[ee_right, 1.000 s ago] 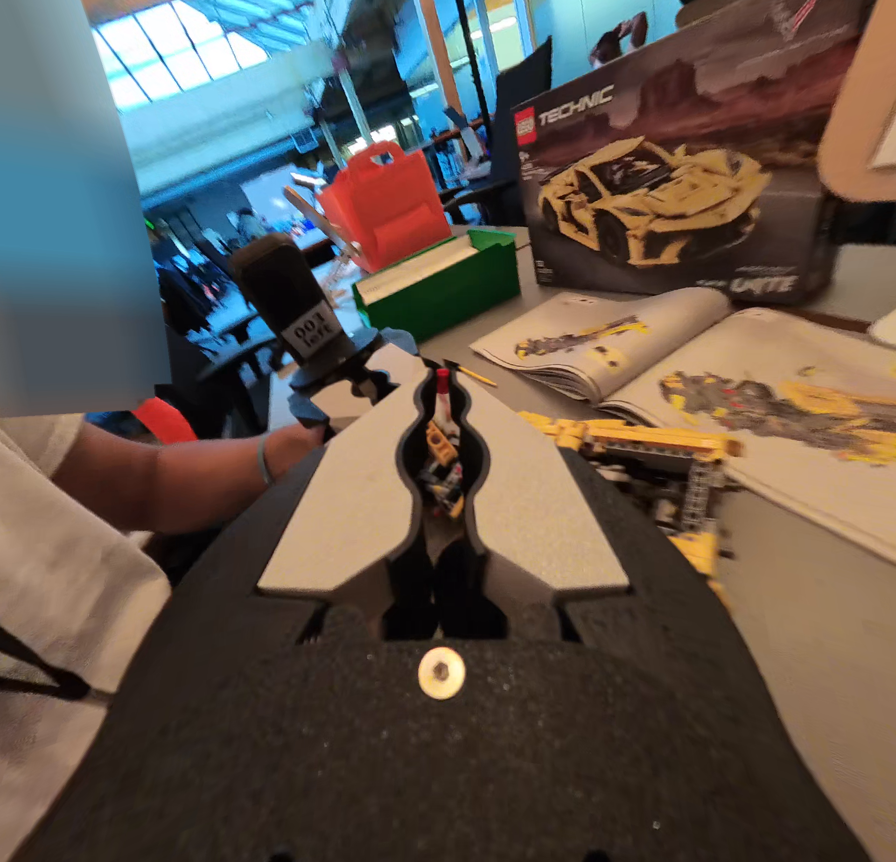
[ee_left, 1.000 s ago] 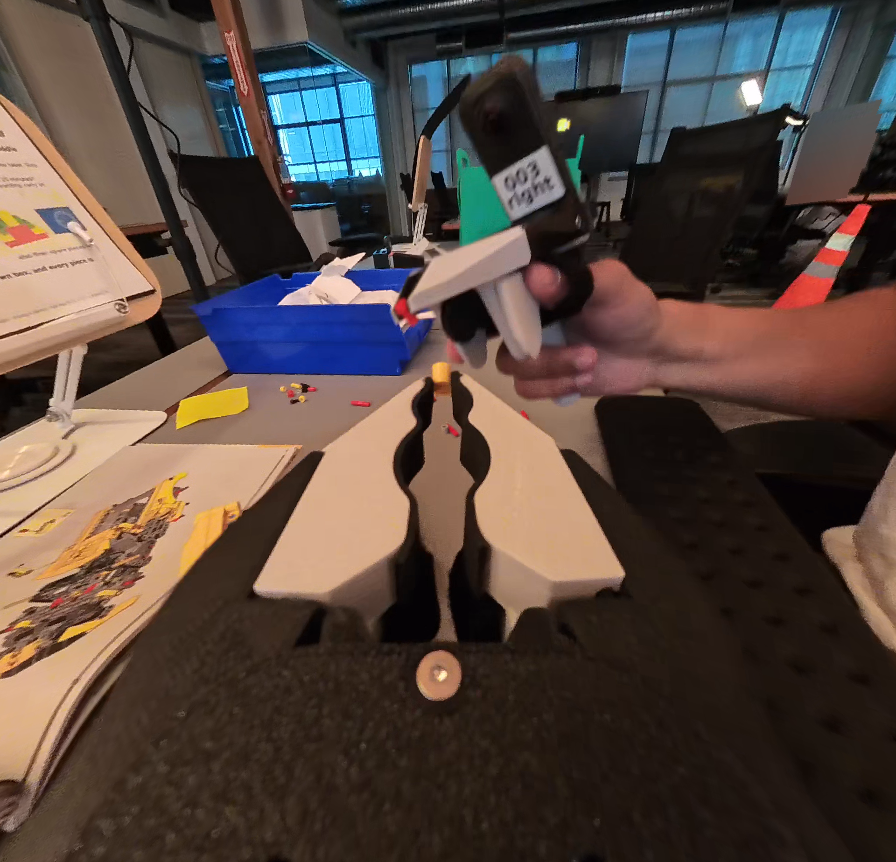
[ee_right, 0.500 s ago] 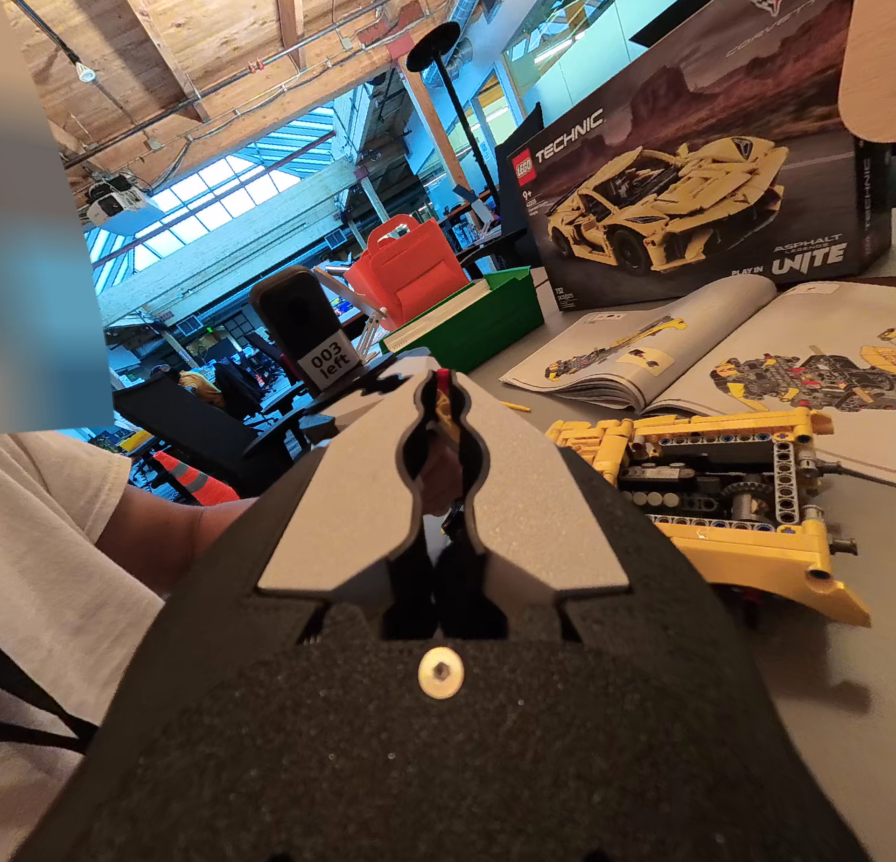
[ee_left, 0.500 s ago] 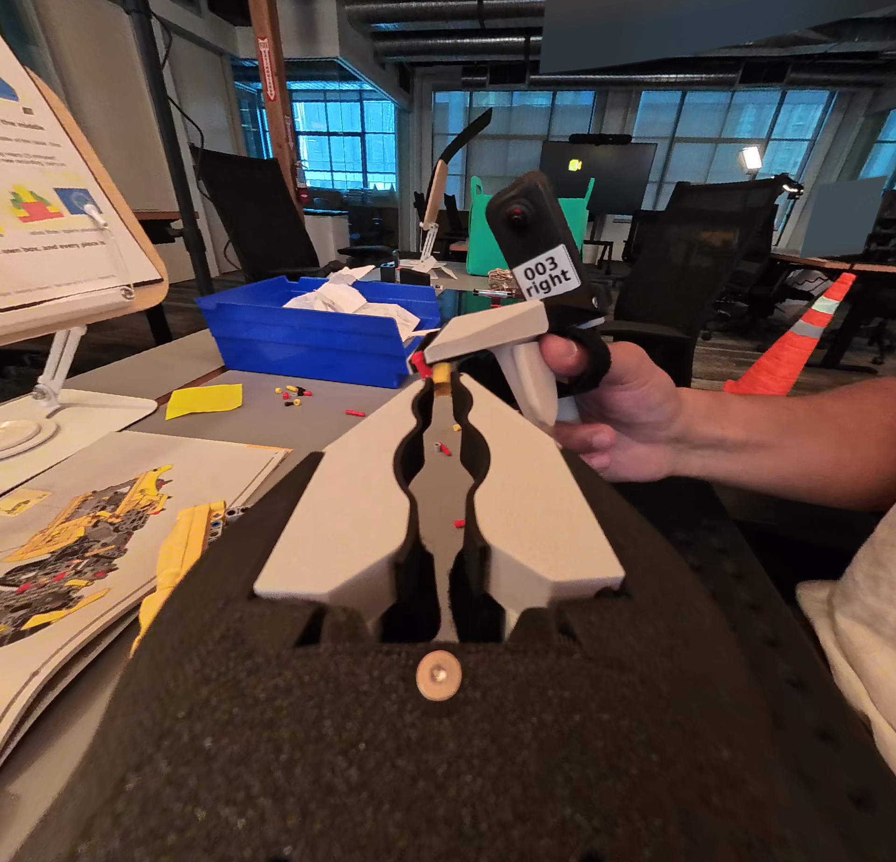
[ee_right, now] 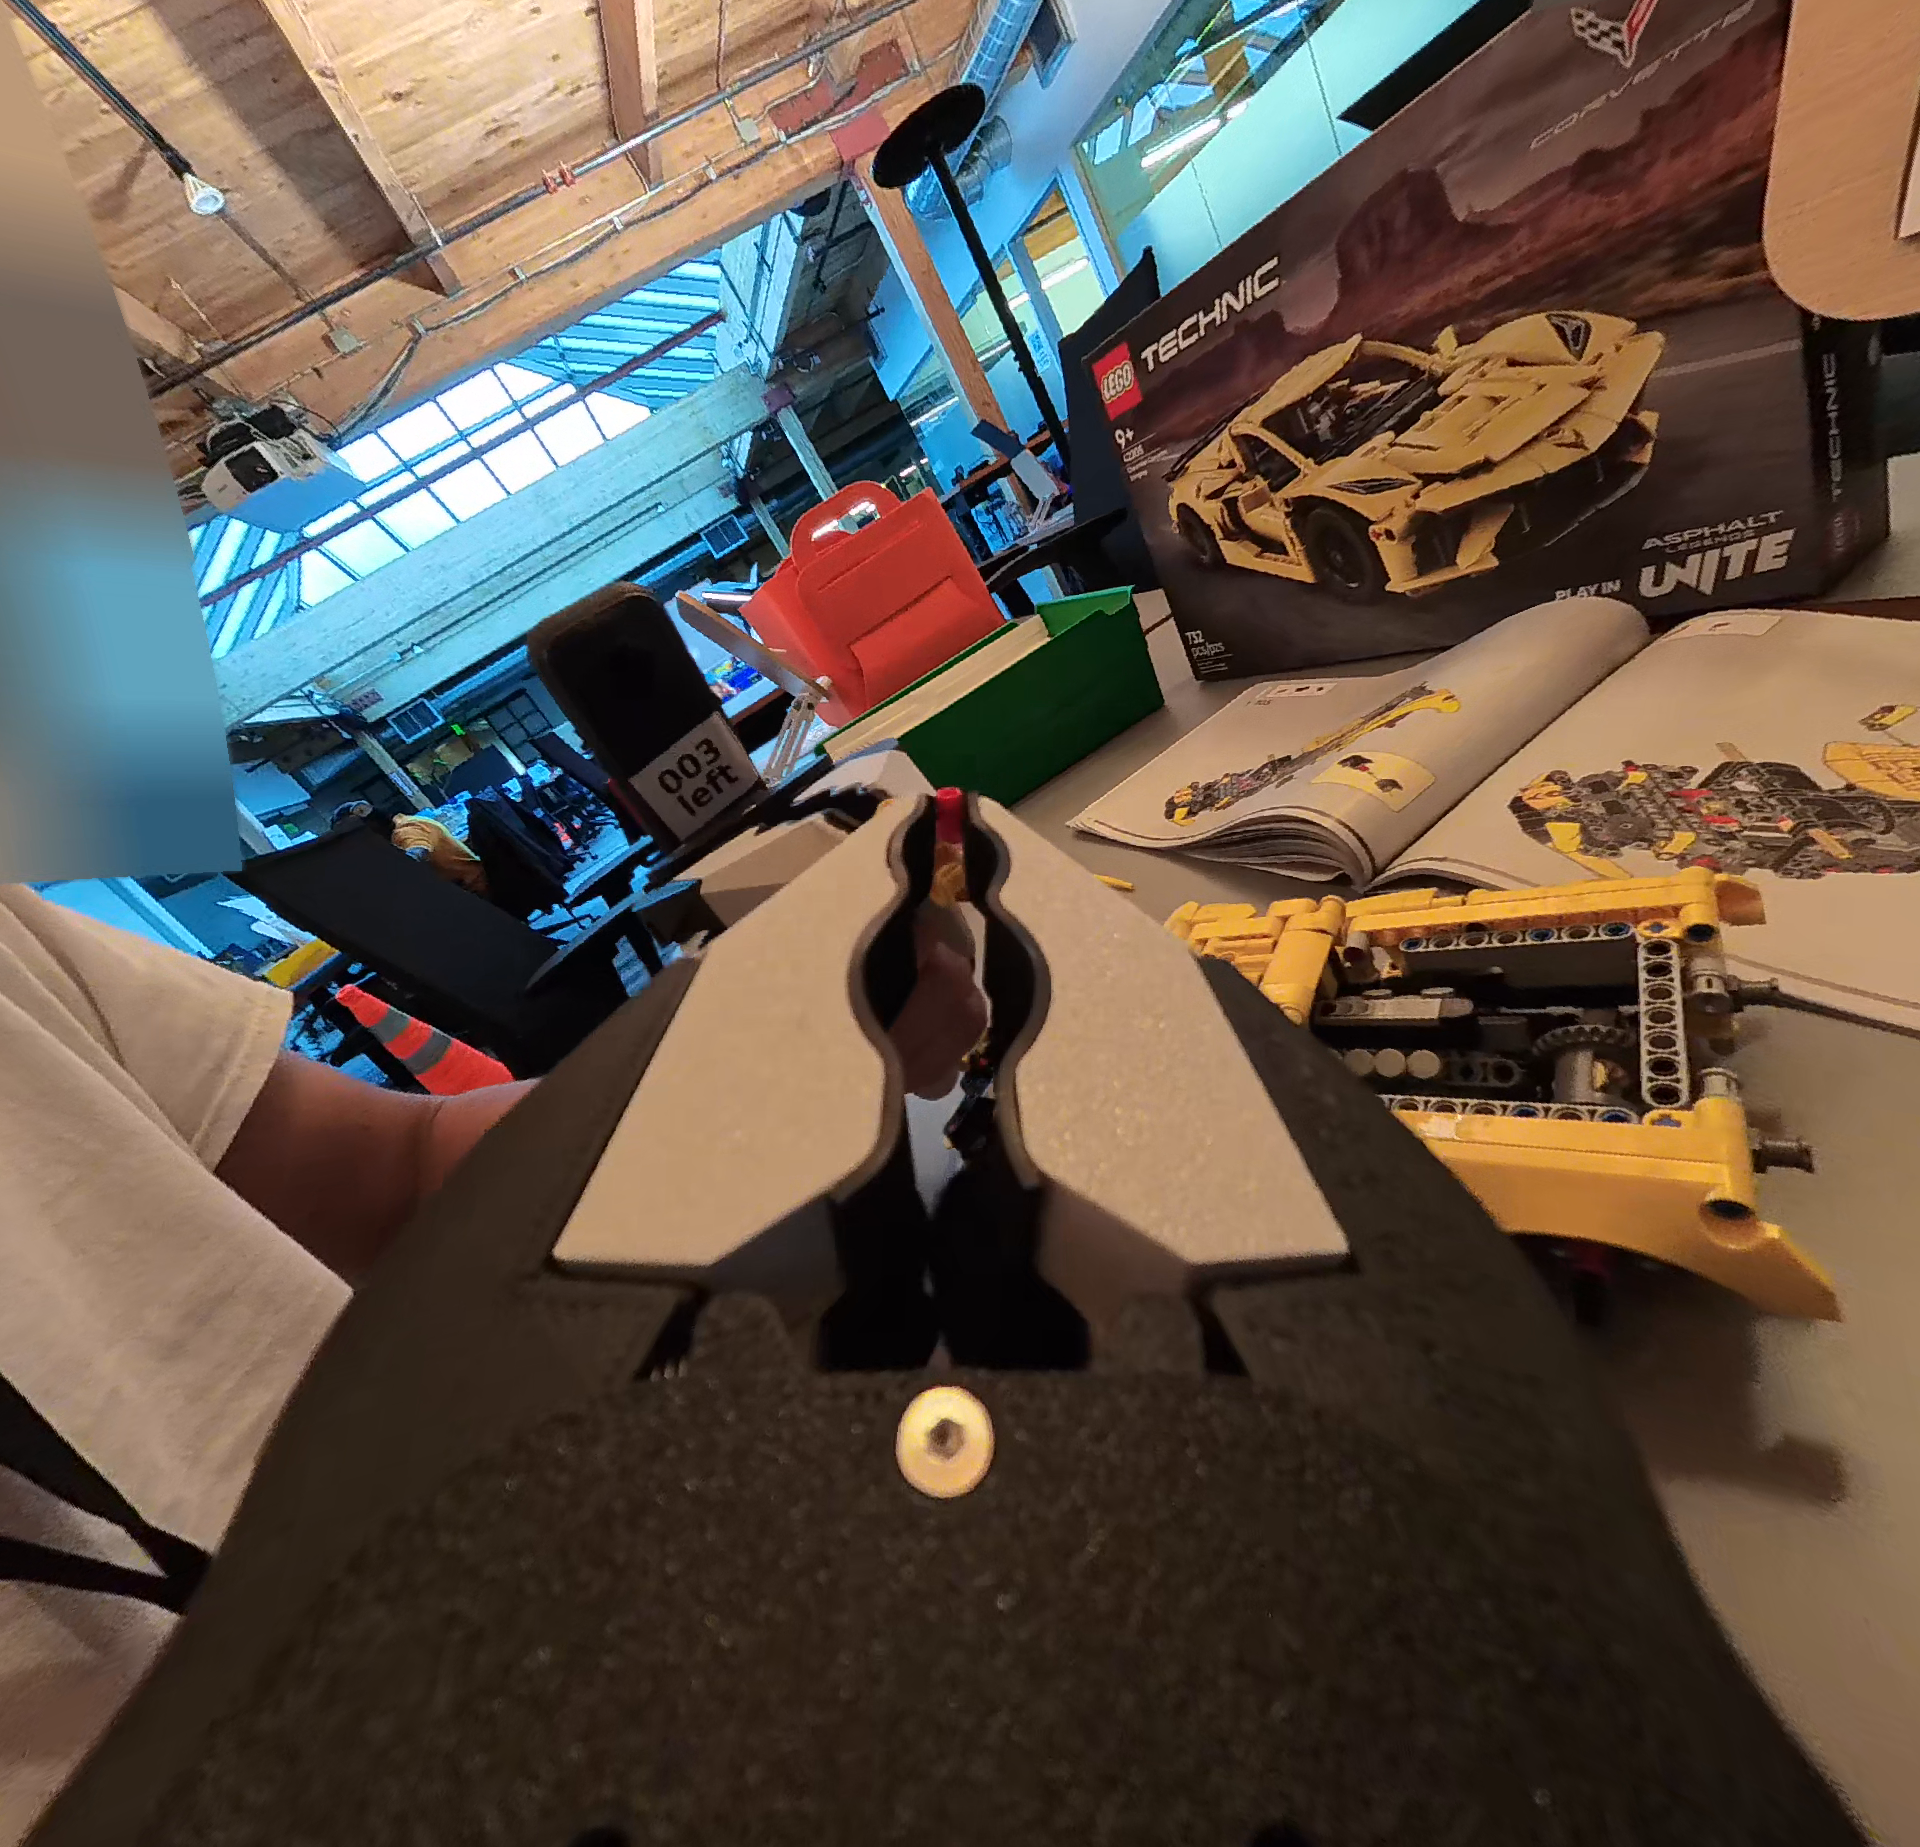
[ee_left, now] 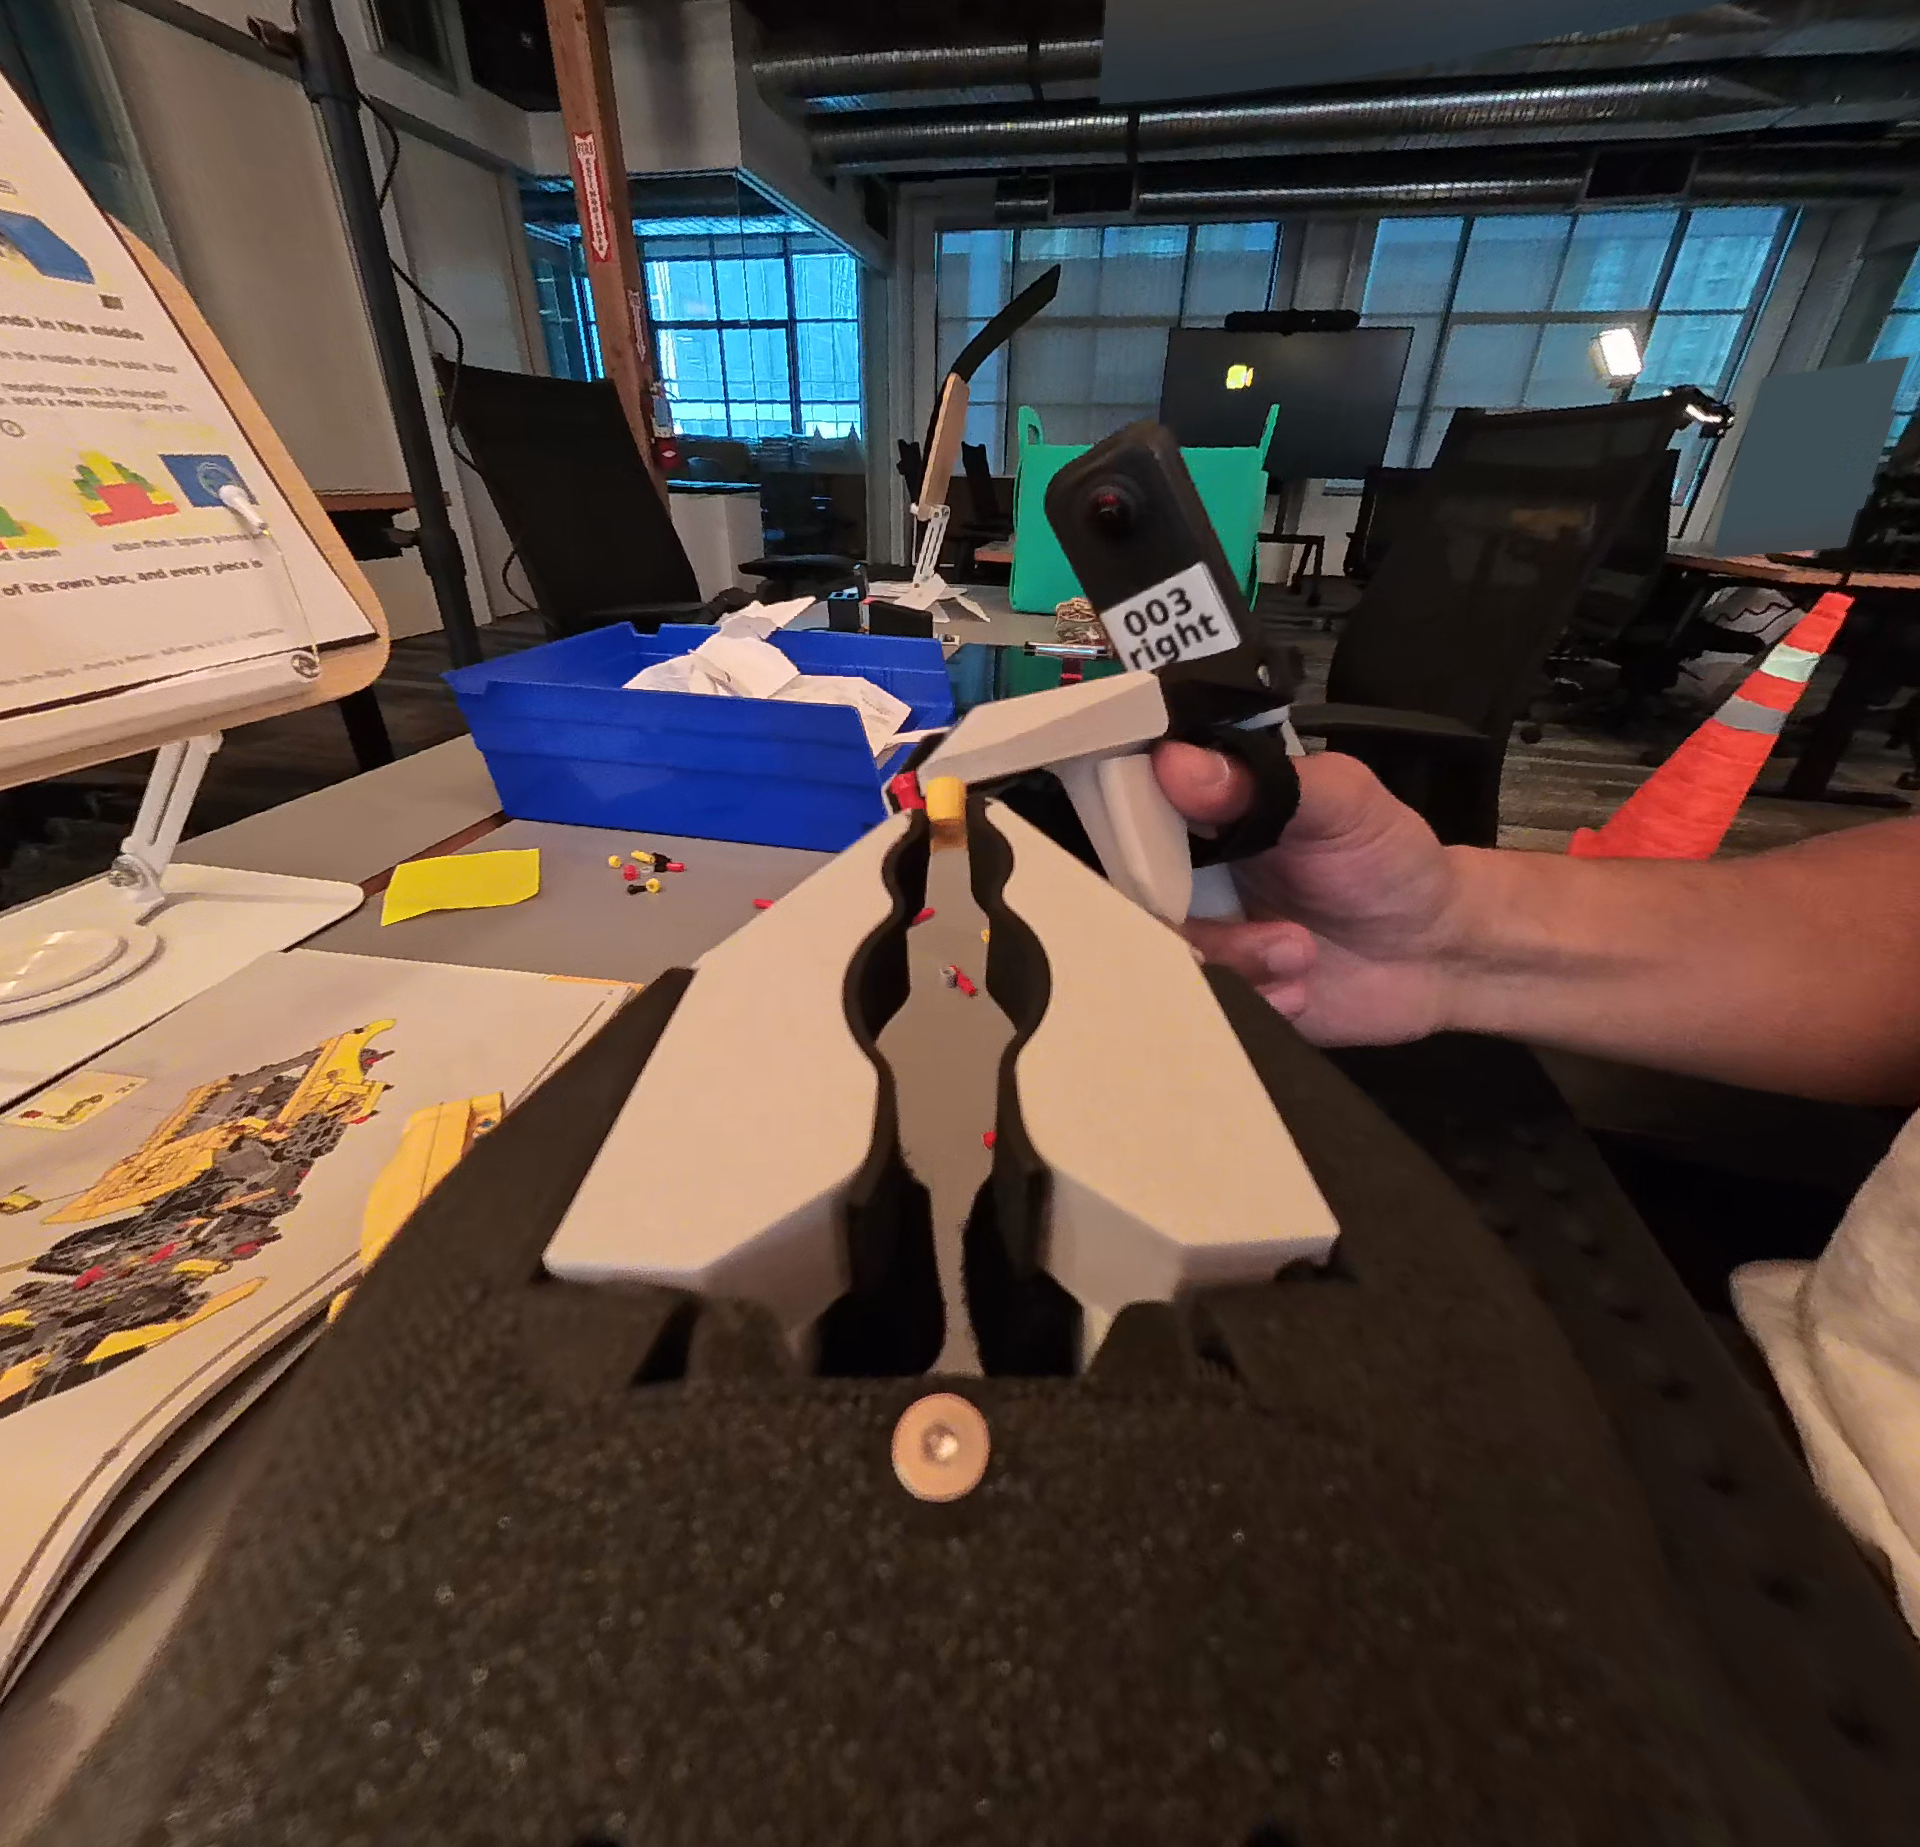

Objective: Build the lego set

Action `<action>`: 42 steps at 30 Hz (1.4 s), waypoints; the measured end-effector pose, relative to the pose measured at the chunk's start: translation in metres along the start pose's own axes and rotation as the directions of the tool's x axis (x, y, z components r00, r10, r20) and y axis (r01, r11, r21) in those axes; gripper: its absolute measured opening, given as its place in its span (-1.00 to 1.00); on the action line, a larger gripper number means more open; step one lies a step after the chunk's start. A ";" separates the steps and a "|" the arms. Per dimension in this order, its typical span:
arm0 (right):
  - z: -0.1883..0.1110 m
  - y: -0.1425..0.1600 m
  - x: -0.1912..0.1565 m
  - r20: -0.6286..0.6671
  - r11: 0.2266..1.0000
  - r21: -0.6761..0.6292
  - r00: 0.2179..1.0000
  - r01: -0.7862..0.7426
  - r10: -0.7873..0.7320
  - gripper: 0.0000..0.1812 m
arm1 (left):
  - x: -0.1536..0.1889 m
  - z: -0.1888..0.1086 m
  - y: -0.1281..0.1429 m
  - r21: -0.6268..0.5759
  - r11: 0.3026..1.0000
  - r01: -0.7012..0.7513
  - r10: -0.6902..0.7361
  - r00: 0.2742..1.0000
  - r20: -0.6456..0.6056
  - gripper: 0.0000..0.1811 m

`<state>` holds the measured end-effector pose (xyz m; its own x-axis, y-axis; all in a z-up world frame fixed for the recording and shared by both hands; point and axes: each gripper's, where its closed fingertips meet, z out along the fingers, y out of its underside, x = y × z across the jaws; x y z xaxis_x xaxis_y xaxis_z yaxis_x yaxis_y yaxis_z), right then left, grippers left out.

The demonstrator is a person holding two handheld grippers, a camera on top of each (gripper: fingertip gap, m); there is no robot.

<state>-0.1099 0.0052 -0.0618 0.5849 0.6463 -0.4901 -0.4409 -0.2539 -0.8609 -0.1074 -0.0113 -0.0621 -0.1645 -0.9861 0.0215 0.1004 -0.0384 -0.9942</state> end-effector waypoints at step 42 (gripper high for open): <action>-0.025 0.011 0.000 0.049 0.869 -0.402 0.955 0.288 -0.294 -0.97 | -0.003 0.001 0.019 -0.130 0.961 -0.246 0.254 0.966 0.053 -0.92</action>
<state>-0.0976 -0.0155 -0.0752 0.6547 0.7265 -0.2086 0.0585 -0.3238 -0.9443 -0.1037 -0.0091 -0.0809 -0.0814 -0.9706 -0.2266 0.0093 0.2266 -0.9739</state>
